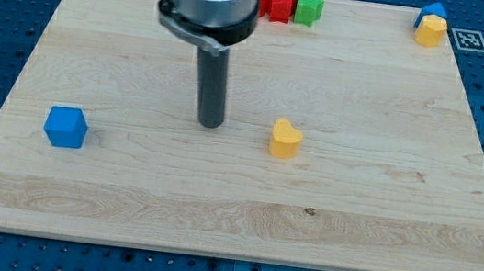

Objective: Push the yellow heart towards the yellow hexagon

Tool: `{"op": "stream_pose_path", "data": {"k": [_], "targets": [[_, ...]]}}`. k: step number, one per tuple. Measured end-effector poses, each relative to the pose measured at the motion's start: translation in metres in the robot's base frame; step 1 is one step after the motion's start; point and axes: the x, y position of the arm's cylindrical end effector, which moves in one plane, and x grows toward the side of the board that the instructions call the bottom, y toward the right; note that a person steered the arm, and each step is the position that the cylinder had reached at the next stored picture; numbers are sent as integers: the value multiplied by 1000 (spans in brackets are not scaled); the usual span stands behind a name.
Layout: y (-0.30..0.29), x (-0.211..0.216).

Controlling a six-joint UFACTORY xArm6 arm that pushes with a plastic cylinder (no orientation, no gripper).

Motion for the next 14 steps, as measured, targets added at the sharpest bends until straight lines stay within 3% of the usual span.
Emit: {"op": "stream_pose_path", "data": {"k": [4,7,10,14], "targets": [[-8,3],[72,30],[166,26],[128,-2]]}}
